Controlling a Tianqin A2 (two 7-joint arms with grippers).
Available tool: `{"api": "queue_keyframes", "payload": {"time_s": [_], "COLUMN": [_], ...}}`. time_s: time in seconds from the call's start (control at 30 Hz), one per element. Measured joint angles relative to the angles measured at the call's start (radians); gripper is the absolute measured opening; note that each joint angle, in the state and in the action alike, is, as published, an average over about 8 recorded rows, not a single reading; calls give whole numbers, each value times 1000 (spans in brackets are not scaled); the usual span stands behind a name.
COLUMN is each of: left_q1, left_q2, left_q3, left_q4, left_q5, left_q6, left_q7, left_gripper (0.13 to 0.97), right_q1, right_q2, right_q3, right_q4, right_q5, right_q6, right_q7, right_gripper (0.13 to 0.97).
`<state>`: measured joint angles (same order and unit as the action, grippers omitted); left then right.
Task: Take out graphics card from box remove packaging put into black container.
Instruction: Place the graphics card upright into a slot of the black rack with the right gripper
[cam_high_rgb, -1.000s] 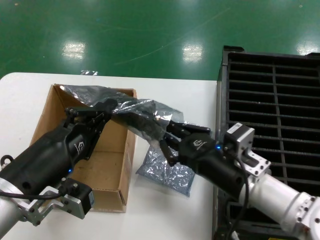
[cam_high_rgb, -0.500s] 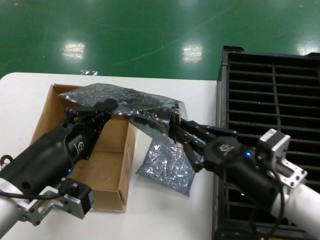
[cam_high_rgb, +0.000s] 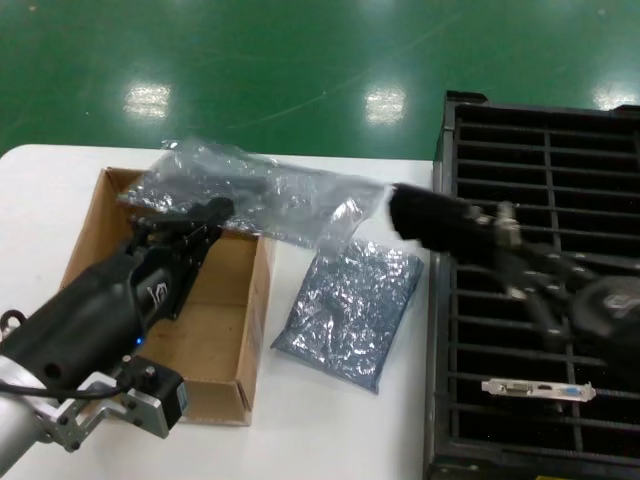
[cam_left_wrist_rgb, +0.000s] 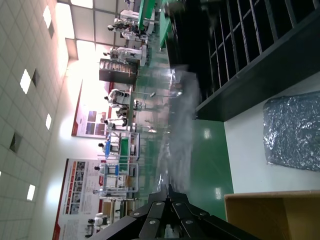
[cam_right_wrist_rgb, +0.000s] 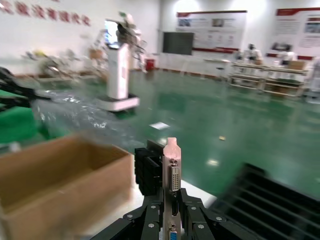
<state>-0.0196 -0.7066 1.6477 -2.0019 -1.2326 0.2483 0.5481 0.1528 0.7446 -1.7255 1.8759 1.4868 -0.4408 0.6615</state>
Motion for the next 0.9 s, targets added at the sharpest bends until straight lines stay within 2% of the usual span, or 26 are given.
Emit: {"api": "queue_keyframes", "payload": {"time_s": [0.23,0.37,0.9], "left_q1": [0,0,0], "left_q2": [0,0,0], "left_q3": [0,0,0], "left_q4": [0,0,0], "left_q5": [0,0,0], "left_q6": [0,0,0], "left_q7": [0,0,0], "left_gripper": [138,138,138], "right_q1": [-129,-173,-182], "right_q2": [56,54,47], "right_q3": [179,240,259], "right_q4": [77,99,108], "right_q5": [-108,-149,-179], "right_q6": [-21,-37,-52], "right_q7": [111,138,154], "right_gripper": [188,188,188]}}
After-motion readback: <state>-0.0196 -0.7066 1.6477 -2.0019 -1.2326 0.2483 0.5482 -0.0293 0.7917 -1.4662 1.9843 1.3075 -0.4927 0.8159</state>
